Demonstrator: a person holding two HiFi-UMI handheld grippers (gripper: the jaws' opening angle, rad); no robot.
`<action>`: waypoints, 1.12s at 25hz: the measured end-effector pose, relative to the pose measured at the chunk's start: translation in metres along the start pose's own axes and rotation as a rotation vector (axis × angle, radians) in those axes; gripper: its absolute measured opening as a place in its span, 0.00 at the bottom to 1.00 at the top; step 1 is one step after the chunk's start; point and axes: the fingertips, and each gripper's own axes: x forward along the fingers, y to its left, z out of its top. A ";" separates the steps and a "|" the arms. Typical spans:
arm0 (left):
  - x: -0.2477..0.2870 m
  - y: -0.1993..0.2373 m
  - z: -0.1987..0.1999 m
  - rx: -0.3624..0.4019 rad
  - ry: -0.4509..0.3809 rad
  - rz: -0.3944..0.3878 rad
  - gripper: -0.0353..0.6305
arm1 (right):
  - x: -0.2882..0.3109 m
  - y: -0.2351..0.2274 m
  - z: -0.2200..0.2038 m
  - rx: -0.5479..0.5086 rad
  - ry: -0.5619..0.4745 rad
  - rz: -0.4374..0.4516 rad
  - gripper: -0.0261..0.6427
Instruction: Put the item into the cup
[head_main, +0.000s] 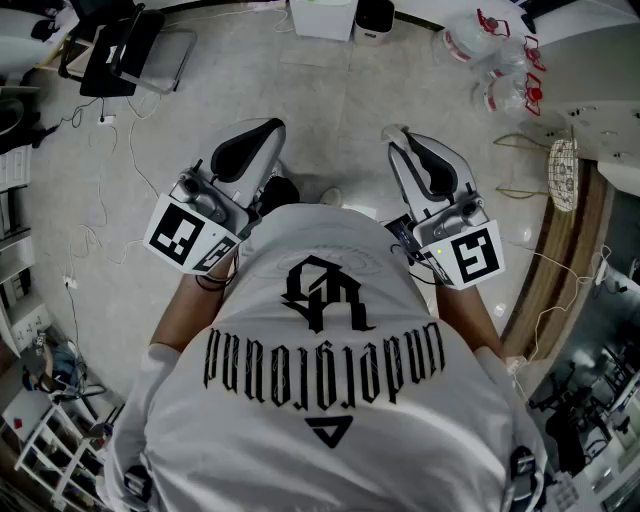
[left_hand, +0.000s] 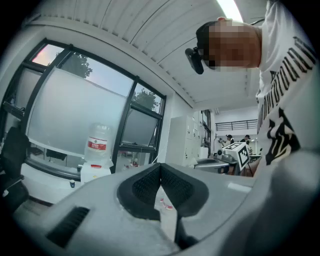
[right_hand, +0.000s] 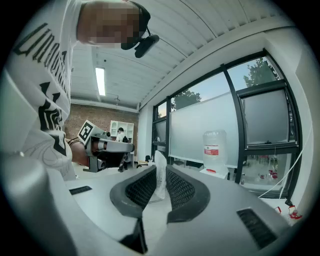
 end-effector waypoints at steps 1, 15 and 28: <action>0.000 -0.003 0.001 0.000 -0.002 0.002 0.08 | -0.003 0.000 -0.001 0.001 0.009 0.002 0.13; -0.004 0.010 -0.011 -0.033 0.017 0.017 0.07 | 0.012 0.003 -0.011 0.035 0.039 0.022 0.13; -0.004 0.094 -0.009 -0.069 0.012 0.025 0.08 | 0.088 -0.009 -0.006 0.033 0.058 0.010 0.13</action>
